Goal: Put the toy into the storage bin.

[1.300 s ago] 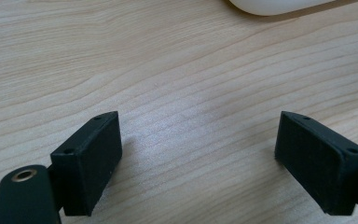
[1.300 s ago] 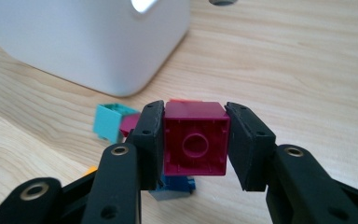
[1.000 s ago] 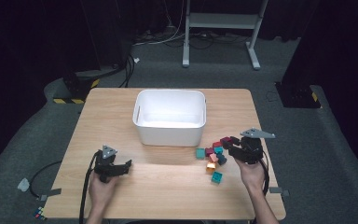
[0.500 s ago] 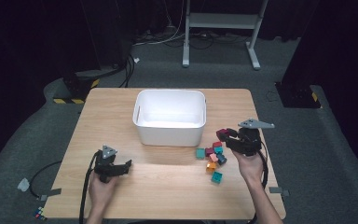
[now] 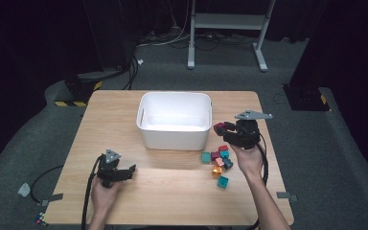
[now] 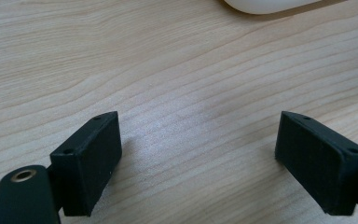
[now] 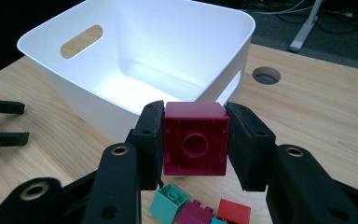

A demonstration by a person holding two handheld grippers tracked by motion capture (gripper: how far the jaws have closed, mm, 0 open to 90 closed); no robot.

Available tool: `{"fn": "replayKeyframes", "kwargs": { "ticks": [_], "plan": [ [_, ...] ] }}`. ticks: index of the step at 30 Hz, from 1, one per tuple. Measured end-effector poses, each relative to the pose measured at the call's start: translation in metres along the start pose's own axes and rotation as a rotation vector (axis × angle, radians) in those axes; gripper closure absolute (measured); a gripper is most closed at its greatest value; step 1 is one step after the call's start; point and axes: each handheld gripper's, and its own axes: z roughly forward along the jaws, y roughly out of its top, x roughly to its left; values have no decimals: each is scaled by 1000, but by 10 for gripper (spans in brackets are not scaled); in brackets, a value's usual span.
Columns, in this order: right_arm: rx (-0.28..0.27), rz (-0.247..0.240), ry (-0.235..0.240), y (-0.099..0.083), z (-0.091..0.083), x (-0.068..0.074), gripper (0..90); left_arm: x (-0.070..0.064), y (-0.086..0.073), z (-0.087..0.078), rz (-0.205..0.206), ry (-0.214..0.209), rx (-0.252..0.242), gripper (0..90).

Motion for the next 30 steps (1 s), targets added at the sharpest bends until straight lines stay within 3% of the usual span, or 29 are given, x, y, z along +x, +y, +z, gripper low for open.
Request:
{"fn": "replayKeyframes", "kwargs": {
  "ticks": [15, 30],
  "plan": [
    [-8, -31, 7, 31, 9, 9, 591, 0, 0, 0, 1, -1, 1, 144],
    [3, -74, 16, 57, 33, 26, 591, 0, 0, 0, 0, -1, 1, 144]
  ]
}}
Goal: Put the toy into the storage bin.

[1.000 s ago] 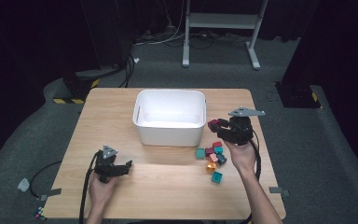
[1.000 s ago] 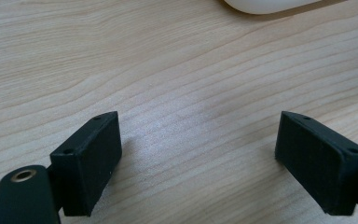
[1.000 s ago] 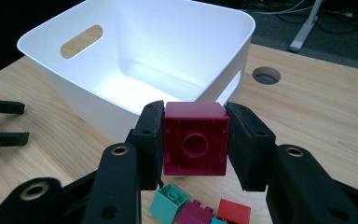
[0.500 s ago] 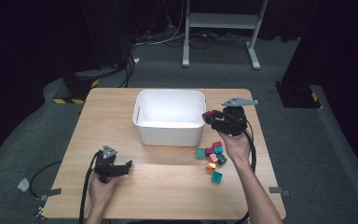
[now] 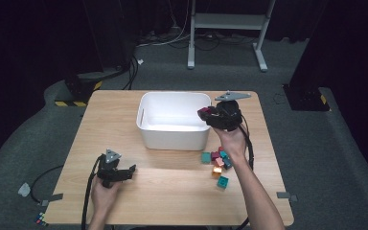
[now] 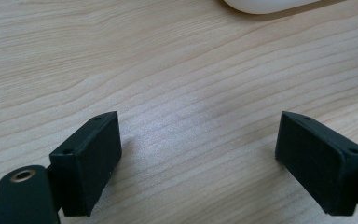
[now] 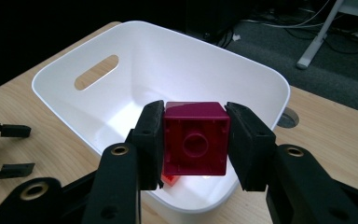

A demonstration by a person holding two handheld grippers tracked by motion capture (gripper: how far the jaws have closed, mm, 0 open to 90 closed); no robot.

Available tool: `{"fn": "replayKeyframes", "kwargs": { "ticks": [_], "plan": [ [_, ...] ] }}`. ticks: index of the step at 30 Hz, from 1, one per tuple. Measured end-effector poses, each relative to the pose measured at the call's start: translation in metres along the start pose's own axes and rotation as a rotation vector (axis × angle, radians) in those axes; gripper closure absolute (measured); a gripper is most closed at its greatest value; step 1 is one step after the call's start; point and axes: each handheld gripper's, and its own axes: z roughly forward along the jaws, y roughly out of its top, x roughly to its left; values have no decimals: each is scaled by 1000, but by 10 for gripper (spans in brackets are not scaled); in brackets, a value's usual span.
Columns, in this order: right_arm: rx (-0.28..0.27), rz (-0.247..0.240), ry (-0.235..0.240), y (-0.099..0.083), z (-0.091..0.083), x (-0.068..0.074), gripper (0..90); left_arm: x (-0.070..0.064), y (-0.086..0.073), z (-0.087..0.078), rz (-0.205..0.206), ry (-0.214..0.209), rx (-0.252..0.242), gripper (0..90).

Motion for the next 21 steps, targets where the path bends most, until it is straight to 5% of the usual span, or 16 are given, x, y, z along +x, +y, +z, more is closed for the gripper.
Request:
{"fn": "replayKeyframes", "kwargs": {
  "ticks": [15, 21],
  "plan": [
    [27, -29, 14, 18, 28, 13, 589, 0, 0, 0, -1, -1, 0, 145],
    [33, 2, 23, 16, 37, 8, 529, 0, 0, 0, 0, 0, 0, 145]
  ]
}}
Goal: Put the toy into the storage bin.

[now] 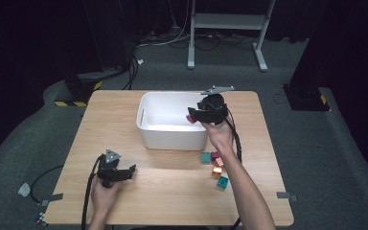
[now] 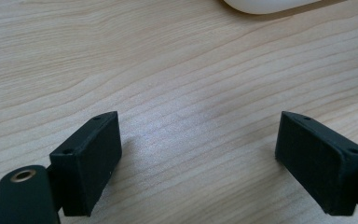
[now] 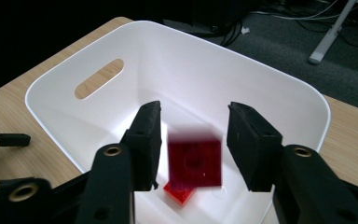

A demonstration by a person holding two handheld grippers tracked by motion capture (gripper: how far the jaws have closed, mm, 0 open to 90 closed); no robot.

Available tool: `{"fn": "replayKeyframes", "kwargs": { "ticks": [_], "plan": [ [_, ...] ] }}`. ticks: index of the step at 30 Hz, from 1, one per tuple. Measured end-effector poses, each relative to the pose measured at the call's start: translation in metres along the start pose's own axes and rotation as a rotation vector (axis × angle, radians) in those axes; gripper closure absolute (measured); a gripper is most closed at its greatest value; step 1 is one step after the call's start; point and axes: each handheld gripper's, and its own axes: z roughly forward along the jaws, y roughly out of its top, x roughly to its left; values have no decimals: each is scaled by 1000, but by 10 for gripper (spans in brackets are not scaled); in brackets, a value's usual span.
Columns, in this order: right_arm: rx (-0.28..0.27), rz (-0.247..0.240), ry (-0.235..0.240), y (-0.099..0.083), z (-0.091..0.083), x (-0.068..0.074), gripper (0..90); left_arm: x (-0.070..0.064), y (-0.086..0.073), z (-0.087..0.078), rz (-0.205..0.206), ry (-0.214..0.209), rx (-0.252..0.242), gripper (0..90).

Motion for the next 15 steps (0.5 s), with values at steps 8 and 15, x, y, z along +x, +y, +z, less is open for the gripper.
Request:
{"fn": "replayKeyframes", "kwargs": {
  "ticks": [8, 15],
  "plan": [
    [-13, -2, -9, -2, -7, -1, 503, 0, 0, 0, 0, 0, -1, 146],
    [-18, -4, -29, -11, -18, -7, 494, 0, 0, 0, -1, 0, -1, 146]
  ]
}}
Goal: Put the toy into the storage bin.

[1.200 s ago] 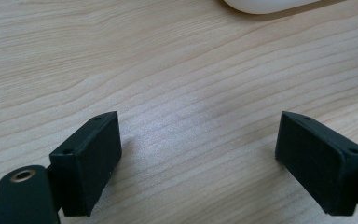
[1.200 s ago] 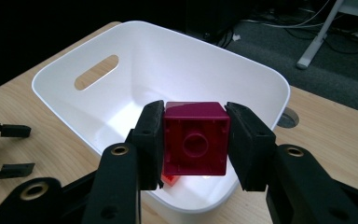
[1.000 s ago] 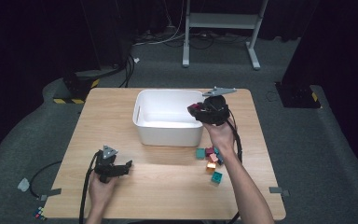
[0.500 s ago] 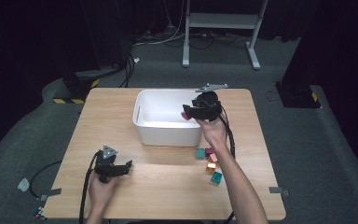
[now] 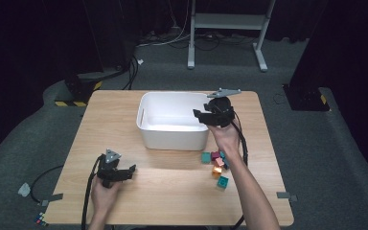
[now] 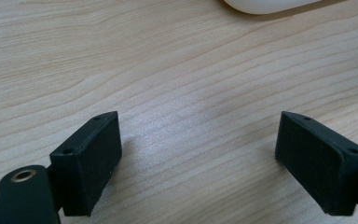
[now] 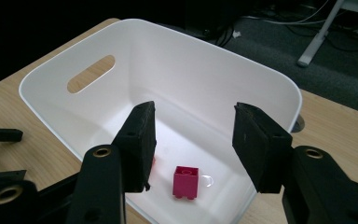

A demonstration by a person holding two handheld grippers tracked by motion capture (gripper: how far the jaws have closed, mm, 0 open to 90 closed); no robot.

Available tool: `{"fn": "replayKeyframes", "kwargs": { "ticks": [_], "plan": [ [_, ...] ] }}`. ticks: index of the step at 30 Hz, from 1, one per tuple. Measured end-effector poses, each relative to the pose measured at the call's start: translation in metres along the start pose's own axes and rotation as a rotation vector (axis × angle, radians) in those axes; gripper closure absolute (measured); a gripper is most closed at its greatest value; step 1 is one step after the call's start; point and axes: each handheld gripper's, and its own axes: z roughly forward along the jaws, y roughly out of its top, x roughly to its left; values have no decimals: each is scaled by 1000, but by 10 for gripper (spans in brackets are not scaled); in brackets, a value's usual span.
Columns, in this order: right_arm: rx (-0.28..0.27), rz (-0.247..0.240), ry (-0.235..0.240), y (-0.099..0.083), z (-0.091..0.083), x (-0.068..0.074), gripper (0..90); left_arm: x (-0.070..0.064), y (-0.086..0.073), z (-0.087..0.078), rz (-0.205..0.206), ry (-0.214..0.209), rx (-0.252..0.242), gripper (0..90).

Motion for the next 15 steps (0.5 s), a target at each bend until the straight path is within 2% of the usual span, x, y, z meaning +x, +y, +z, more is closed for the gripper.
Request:
{"fn": "replayKeyframes", "kwargs": {
  "ticks": [3, 7, 15],
  "plan": [
    [-15, 6, -14, -6, -6, -5, 488, 0, 0, 0, 0, 0, 0, 146],
    [-43, 41, -23, -17, -19, -12, 487, 0, 0, 0, 0, 0, 1, 146],
    [-70, 80, -55, -47, -44, -25, 488, 0, 0, 0, 0, 0, 0, 146]
  ]
}}
